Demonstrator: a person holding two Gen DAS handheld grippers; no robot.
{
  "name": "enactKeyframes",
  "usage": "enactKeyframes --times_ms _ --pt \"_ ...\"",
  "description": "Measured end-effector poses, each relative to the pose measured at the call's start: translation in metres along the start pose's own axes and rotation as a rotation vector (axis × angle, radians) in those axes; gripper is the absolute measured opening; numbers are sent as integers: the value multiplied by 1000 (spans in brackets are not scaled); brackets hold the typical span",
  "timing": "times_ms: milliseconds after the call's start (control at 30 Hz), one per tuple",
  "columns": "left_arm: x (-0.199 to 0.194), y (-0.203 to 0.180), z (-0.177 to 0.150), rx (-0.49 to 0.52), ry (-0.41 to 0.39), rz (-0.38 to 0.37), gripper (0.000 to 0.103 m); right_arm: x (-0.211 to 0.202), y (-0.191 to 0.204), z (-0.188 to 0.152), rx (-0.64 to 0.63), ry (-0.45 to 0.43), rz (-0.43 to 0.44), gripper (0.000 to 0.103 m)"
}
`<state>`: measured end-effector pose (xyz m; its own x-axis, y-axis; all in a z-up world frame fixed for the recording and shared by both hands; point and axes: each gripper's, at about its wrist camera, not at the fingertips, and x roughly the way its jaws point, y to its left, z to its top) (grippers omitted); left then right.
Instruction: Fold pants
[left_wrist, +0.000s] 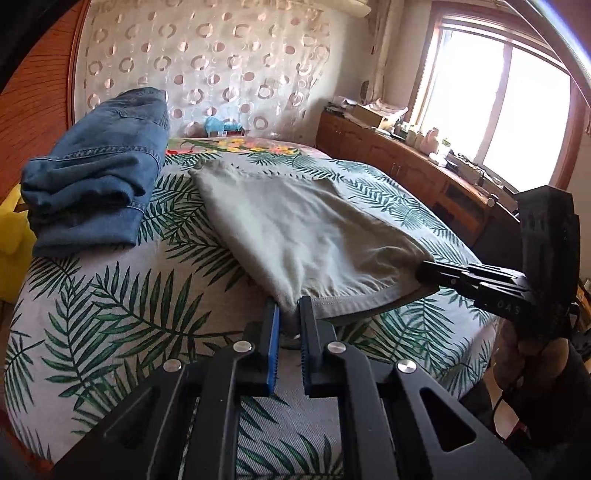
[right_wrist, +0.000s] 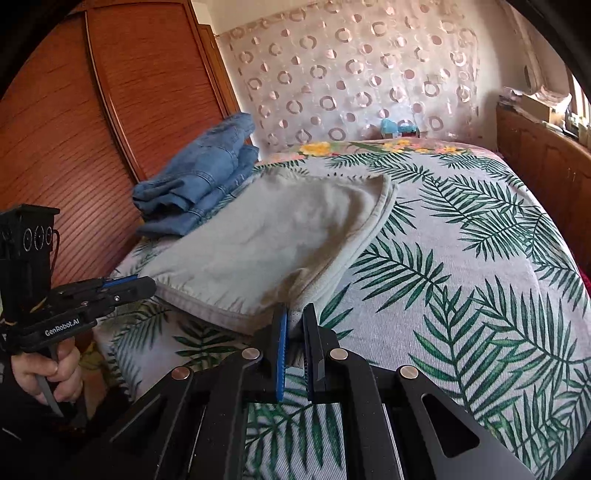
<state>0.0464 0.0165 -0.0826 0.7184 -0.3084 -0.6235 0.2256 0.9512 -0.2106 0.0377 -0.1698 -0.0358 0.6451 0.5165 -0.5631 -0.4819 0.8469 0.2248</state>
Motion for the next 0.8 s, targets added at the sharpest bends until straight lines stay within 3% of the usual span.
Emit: enactKeyframes --times_ms 800 --pt "-46 -24 -2 78 -39 -54 11 -34 4 -13 -44 -27 28 7"
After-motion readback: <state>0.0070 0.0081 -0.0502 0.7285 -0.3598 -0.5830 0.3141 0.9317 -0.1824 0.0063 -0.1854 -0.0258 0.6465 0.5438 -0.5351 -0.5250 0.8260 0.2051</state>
